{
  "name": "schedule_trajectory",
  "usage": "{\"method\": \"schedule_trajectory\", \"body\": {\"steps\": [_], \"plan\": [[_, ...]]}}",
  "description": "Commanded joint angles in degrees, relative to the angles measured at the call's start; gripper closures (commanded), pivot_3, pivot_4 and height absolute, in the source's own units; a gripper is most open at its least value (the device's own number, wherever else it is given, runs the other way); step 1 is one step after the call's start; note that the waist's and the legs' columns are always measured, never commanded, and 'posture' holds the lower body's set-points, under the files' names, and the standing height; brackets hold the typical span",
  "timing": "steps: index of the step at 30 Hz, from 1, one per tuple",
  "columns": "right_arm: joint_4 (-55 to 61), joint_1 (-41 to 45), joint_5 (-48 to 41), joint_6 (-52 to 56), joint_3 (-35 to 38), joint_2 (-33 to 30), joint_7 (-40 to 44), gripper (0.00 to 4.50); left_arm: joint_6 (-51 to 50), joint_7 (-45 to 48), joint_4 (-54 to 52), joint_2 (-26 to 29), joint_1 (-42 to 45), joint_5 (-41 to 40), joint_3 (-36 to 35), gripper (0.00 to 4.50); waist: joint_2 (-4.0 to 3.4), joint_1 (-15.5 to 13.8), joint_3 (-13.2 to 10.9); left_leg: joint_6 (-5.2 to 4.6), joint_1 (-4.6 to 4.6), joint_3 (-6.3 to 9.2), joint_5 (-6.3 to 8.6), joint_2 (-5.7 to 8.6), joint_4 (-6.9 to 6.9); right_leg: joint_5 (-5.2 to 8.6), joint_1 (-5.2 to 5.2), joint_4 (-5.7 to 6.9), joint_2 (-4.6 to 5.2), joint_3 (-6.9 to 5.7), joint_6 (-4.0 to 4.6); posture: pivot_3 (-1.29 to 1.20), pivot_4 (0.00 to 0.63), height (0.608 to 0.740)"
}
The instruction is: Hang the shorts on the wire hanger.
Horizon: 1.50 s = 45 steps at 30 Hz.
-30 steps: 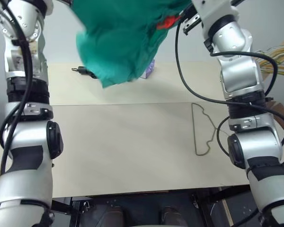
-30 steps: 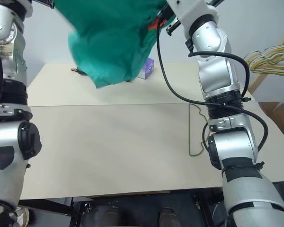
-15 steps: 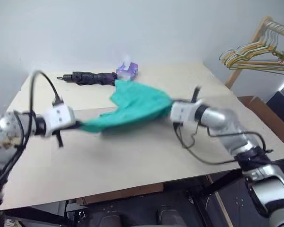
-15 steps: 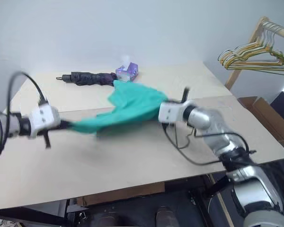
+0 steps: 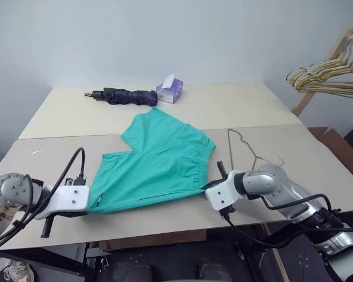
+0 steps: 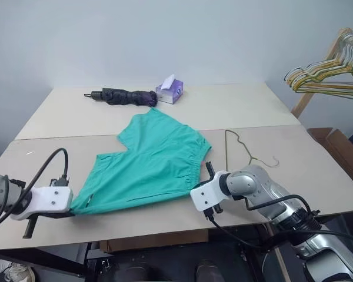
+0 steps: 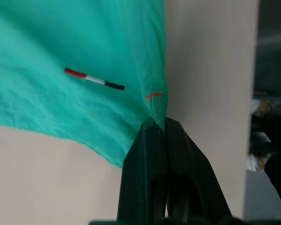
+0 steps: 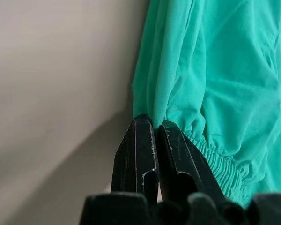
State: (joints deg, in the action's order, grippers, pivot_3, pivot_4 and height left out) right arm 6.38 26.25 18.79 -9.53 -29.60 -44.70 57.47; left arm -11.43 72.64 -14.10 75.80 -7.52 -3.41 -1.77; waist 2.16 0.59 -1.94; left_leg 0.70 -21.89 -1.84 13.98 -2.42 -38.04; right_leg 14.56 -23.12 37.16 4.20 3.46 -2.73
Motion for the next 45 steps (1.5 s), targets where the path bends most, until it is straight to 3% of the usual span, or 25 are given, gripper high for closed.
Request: {"method": "schedule_trajectory", "body": {"steps": [1,6,10,14,17,20,25,29,33,37,45], "plan": [[0.6,0.1,-0.6,-0.9,2.6,-1.5,1.4,4.44,-2.7,0.3,-1.6,2.2,-2.6,1.1,-4.4,4.5,0.01,-0.1,0.0,0.0,0.0,0.0,0.0,0.0,0.0,0.0,0.0,0.0,0.0,0.0,0.0,0.09,0.0,0.74],[0.4,0.1,-0.3,-4.4,2.9,-2.2,1.4,4.44,-6.2,0.7,-7.1,1.6,-4.9,-0.4,-5.9,4.5,0.02,-0.4,0.0,-0.01,0.0,-0.01,0.01,0.0,0.0,0.0,0.0,-0.02,-0.01,0.0,0.0,0.09,0.0,0.74],[-0.6,0.7,-1.5,-6.3,3.0,-3.2,3.4,3.33,-6.7,0.8,-8.5,0.7,-4.2,-1.8,-6.2,4.5,0.01,-0.7,0.0,-0.01,0.02,-0.02,0.0,-0.01,0.0,0.0,0.01,-0.02,-0.01,0.0,0.0,0.09,0.0,0.74],[0.2,0.1,-5.2,-6.3,3.9,-4.9,7.2,2.02,-5.0,0.9,-6.9,0.5,-2.4,-2.1,-6.3,3.6,0.02,-0.9,0.0,-0.01,0.01,-0.03,0.01,-0.01,0.0,0.0,0.01,-0.03,-0.02,0.0,0.0,0.08,0.0,0.74],[3.5,-1.4,-11.1,-2.7,6.1,-6.5,10.7,0.93,-4.6,2.1,-6.3,0.6,-1.2,-3.6,-7.3,2.61,0.02,-1.1,0.0,-0.01,0.02,-0.03,0.01,-0.01,0.0,0.0,0.02,-0.03,-0.02,0.0,0.01,0.08,0.0,0.74],[7.9,-3.3,-20.7,9.5,13.5,-6.1,9.8,0.01,-6.5,4.2,-6.6,-1.9,3.3,-11.7,-10.1,1.65,0.02,-1.3,0.0,-0.03,0.01,-0.03,0.02,-0.02,0.0,0.0,0.03,-0.04,-0.01,0.0,0.01,0.08,0.0,0.74],[9.5,-1.3,-23.1,37.7,20.4,-1.9,0.3,0.0,-11.2,2.9,-7.1,-8.3,12.4,-22.3,-11.6,0.06,0.03,-1.2,0.0,-0.02,0.11,-0.02,0.01,-0.07,-0.02,-0.02,0.11,-0.02,-0.08,-0.01,0.02,0.05,0.0,0.74],[8.2,0.1,-23.1,54.8,22.9,3.7,-8.6,0.0,-12.3,-1.3,-7.1,-13.6,18.8,-22.1,-7.2,0.02,0.05,-1.2,0.0,-0.02,0.08,-0.01,0.02,-0.08,-0.01,-0.02,0.09,-0.04,-0.15,0.01,0.04,0.04,0.0,0.74],[-1.3,3.3,-22.6,67.6,30.5,15.8,-23.3,0.0,-13.8,-6.7,-7.2,-20.4,25.2,-21.4,-2.8,0.02,0.08,-1.0,0.0,-0.01,0.01,-0.01,0.01,-0.08,-0.03,-0.11,0.05,-0.03,-0.21,0.09,0.08,0.03,0.0,0.74],[-8.3,4.9,-20.4,70.3,32.7,21.7,-33.1,0.0,-16.2,-9.4,-7.8,-25.4,28.4,-24.0,-1.5,0.02,0.07,-0.8,0.0,-0.01,-0.07,0.02,0.01,-0.07,-0.03,-0.12,-0.03,-0.05,-0.23,0.11,0.08,0.02,0.0,0.74],[-13.6,6.6,-22.1,73.0,34.7,28.7,-41.1,0.0,-16.8,-7.0,-9.5,-25.0,27.6,-25.3,-0.2,0.02,0.06,1.4,0.0,-0.02,-0.08,0.08,0.01,-0.08,-0.03,-0.12,-0.04,-0.04,-0.25,0.14,0.07,0.02,0.0,0.74]]}}
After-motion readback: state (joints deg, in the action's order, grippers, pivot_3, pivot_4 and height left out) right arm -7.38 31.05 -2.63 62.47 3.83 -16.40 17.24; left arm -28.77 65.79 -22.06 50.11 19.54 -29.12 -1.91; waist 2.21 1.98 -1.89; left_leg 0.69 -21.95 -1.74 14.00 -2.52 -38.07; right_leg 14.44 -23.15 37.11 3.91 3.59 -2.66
